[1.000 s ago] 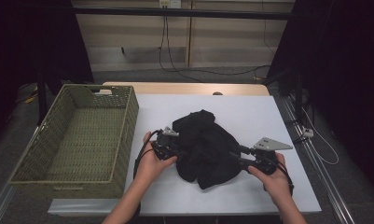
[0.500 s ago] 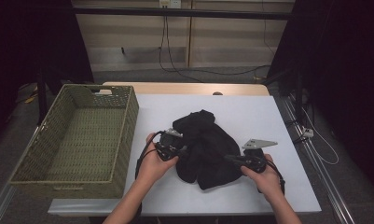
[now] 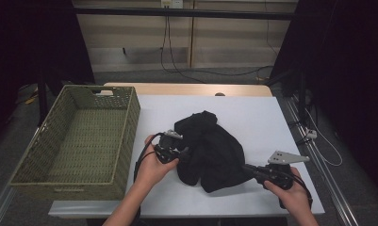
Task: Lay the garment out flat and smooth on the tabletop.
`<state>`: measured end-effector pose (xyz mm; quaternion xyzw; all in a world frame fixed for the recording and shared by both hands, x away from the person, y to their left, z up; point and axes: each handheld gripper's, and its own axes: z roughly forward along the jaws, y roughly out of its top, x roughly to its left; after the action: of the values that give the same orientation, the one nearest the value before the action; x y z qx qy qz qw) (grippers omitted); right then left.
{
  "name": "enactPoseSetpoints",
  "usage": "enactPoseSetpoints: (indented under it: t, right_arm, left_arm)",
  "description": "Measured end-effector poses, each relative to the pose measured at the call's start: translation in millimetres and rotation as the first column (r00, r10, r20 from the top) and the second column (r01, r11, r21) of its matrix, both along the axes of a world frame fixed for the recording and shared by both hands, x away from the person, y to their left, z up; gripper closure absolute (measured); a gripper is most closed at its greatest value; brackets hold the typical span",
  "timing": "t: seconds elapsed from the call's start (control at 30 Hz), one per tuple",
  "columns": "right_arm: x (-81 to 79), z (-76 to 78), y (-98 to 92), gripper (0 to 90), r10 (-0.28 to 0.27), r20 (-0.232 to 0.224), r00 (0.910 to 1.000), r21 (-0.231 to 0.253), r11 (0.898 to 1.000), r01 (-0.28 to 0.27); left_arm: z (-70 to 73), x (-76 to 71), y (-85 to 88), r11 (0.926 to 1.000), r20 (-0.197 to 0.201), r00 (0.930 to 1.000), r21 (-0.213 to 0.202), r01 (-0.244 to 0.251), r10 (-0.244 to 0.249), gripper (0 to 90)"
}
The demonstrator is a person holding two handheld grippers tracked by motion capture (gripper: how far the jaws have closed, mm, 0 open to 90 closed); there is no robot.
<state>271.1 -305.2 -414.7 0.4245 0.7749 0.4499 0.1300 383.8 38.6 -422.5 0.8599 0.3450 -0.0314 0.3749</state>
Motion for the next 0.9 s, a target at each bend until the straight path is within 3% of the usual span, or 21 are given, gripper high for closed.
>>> enactPoseSetpoints:
  t: [0.13,0.2,0.3,0.6,0.77,0.9]
  right_arm:
    - [0.0,3.0,-7.9,70.2,-0.061,0.013,0.9981,-0.001,0.998,0.061]
    - [4.2,5.7,-9.0,60.7,-0.093,0.047,0.9945,-0.014,0.995,0.094]
    - [15.9,7.6,-4.8,54.1,-0.115,0.059,0.9916,-0.023,0.993,0.117]
    - [61.0,-10.7,24.1,31.6,-0.135,0.046,0.9897,-0.102,0.985,0.139]
    - [79.8,-20.9,40.3,30.7,-0.104,0.019,0.9944,-0.136,0.985,0.105]
    - [93.4,-27.3,52.7,26.4,-0.092,-0.01,0.9957,-0.13,0.987,0.09]
  left_arm:
    - [1.7,-1.9,2.2,1.0,0.001,1.0,-0.004,0.001,-0.001,86.3]
    - [2.4,-2.1,2.2,1.0,0.0,1.0,-0.01,0.0,0.0,86.3]
    - [2.1,-2.4,1.3,0.9999,-0.001,0.9999,-0.003,0.013,-0.013,86.3]
    - [0.6,-2.2,-1.8,0.9997,-0.006,0.9997,-0.006,0.024,-0.024,86.3]
    - [2.0,-2.6,1.4,0.9992,-0.027,0.9992,-0.027,0.028,-0.029,86.3]
    - [5.0,-6.4,4.8,0.9982,-0.044,0.9983,-0.047,0.036,-0.038,86.4]
